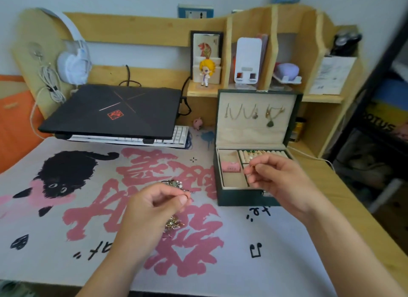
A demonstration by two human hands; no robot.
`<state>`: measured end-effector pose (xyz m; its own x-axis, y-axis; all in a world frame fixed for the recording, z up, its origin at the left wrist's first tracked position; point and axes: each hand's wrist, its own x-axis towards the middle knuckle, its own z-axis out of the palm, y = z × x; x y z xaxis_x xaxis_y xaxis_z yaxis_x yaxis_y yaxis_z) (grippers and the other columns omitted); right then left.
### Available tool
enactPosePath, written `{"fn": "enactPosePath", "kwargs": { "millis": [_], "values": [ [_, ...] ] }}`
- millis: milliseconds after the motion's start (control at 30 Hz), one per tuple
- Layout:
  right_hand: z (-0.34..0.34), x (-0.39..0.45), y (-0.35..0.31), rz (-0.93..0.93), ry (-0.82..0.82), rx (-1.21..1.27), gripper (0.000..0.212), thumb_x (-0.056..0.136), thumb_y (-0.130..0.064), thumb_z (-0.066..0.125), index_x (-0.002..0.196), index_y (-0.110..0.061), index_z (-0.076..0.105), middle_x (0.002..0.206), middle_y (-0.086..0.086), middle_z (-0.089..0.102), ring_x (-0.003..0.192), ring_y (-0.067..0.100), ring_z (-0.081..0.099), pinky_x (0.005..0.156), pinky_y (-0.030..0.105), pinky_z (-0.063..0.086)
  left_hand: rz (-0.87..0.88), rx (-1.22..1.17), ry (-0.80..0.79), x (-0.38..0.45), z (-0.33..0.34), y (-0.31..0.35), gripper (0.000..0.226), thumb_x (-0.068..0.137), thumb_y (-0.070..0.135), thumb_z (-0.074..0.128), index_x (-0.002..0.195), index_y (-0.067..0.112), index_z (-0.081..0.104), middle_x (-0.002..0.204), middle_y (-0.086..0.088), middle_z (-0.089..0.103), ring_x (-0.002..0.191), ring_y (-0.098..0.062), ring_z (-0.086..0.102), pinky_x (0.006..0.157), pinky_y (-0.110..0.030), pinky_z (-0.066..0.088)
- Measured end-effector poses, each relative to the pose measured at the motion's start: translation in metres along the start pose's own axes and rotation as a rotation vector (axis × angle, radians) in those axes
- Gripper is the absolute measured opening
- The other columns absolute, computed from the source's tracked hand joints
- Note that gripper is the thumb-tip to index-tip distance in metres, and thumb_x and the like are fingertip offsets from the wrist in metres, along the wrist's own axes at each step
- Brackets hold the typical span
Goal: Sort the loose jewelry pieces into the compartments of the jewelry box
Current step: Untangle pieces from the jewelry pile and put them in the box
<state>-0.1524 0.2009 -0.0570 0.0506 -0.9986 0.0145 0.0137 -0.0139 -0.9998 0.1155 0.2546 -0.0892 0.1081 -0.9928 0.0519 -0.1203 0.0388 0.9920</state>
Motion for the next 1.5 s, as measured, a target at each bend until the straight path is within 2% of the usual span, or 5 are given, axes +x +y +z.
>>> {"fn": "enactPosePath", "kwargs": {
  "millis": [200,400,600,800,1500],
  "values": [
    [0.004,-0.013,-0.003,0.063,-0.127,0.193,0.016,0.102,0.001,0.047,0.104,-0.002,0.063,0.101,0.022,0.072,0.077,0.022,0.067,0.068,0.028,0.057,-0.057,-0.18,-0.064,-0.001,0.015,0.019,0.012,0.092,0.006,0.068,0.094,0.01,0.079,0.095,-0.008,0.081,0.091,-0.025,0.079,0.092,-0.048,0.059],
    [0.027,-0.025,-0.005,0.09,-0.19,0.082,0.01,0.105,-0.004,0.044,0.103,-0.004,0.054,0.102,0.022,0.075,0.085,0.029,0.073,0.073,0.031,0.06,-0.021,0.039,-0.092,0.004,0.021,0.033,0.013,0.087,0.023,0.079,0.082,0.034,0.083,0.095,0.018,0.079,0.094,0.004,0.072,0.094,-0.027,0.05],
    [0.04,-0.032,-0.01,-0.046,-0.154,-0.213,0.011,0.093,-0.004,0.062,0.085,-0.007,0.069,0.089,-0.004,0.074,0.087,0.008,0.069,0.082,0.023,0.057,-0.095,-0.101,-0.154,0.006,0.017,0.034,0.012,0.086,0.016,0.077,0.087,0.025,0.084,0.085,-0.007,0.079,0.087,-0.027,0.075,0.089,-0.038,0.061],
    [0.045,-0.033,-0.01,0.074,-0.271,0.088,0.006,0.092,-0.004,0.065,0.087,-0.003,0.068,0.076,0.012,0.063,0.066,0.015,0.059,0.063,0.024,0.049,-0.188,-0.289,-0.205,0.004,0.015,0.031,0.013,0.083,0.006,0.075,0.094,0.006,0.081,0.091,-0.017,0.078,0.089,-0.031,0.077,0.08,-0.032,0.063],
    [0.038,-0.03,-0.01,-0.034,-0.266,-0.411,0.004,0.092,-0.01,0.069,0.091,-0.011,0.072,0.077,0.003,0.074,0.069,0.01,0.065,0.068,0.024,0.055,-0.008,0.109,-0.228,0.002,0.036,0.034,0.014,0.087,0.013,0.08,0.094,0.024,0.075,0.084,0.001,0.079,0.079,-0.013,0.076,0.073,-0.022,0.054]
  ]
}}
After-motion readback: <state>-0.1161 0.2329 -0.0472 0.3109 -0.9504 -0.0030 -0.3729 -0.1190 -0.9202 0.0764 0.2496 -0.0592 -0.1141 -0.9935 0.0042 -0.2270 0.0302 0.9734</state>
